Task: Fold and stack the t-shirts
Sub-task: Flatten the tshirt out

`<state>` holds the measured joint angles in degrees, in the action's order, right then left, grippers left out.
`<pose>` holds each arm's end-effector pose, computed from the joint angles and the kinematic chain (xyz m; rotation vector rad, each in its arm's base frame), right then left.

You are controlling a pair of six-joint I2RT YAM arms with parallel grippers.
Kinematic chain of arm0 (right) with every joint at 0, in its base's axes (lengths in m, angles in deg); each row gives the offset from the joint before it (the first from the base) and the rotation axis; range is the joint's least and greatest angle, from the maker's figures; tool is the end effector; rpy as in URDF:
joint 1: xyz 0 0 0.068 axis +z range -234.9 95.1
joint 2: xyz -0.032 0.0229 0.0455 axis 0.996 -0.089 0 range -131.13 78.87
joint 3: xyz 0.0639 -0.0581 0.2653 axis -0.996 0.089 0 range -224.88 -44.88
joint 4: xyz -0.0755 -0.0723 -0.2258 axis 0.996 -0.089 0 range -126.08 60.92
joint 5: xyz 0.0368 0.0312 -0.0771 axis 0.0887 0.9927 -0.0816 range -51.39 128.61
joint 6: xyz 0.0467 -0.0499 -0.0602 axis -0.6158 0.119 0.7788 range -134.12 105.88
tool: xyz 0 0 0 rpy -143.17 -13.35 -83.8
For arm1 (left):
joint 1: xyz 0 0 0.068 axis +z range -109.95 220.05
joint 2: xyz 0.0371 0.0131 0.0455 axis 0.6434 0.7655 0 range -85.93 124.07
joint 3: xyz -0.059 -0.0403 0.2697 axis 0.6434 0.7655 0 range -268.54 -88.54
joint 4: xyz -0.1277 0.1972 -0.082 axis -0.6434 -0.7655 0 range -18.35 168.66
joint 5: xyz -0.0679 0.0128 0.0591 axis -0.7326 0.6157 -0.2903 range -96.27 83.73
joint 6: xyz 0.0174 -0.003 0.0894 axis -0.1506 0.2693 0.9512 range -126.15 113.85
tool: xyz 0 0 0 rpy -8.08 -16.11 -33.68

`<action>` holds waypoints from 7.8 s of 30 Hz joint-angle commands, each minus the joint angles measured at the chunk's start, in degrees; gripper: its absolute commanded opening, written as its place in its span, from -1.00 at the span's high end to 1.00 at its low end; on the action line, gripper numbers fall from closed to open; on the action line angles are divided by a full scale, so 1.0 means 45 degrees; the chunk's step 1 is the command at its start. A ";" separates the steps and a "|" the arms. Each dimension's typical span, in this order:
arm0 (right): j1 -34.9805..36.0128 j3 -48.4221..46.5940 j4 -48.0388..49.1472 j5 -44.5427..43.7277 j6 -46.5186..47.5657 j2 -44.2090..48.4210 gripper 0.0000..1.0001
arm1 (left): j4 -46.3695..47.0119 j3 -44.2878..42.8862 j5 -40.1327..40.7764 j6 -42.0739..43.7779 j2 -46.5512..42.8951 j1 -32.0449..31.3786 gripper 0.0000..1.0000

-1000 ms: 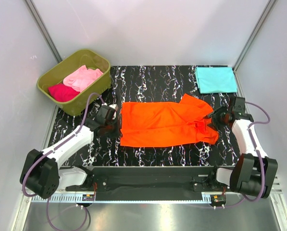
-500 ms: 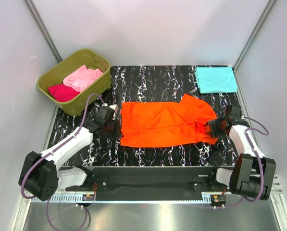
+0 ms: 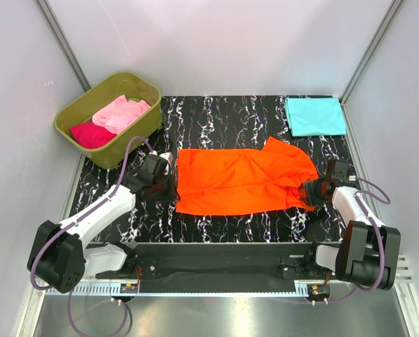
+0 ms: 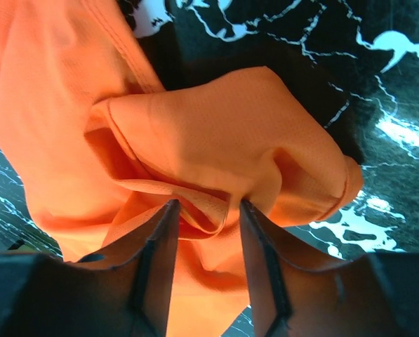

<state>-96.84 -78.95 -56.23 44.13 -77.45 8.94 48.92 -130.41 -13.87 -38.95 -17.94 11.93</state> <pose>0.2172 -0.0380 0.1421 1.6422 2.1815 0.4025 0.2064 -0.1225 0.1878 -0.0540 2.6374 -0.5616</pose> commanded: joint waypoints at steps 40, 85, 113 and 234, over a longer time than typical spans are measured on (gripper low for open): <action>-0.0002 0.1359 0.1718 -0.0933 -0.1552 0.1204 0.28 | 0.0729 -0.0247 -0.0519 0.0003 0.0224 0.0018 0.95; -0.0217 -0.1688 0.1445 0.0590 0.3273 0.0306 0.70 | -0.1126 -0.3938 -0.3859 0.6155 0.6299 0.1053 0.11; -0.0275 -0.2215 0.1465 -0.0152 0.3429 -0.0514 0.47 | -0.1614 -0.4153 -0.2804 0.6312 0.6376 0.1034 0.12; -0.1037 -0.8768 0.1532 0.3380 0.3352 0.2026 1.00 | 0.1233 -0.6135 0.4793 0.2698 -0.1910 0.1287 1.00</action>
<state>-101.21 -129.00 -65.92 53.37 -63.36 18.19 46.10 -165.27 4.42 -29.97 -30.42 16.52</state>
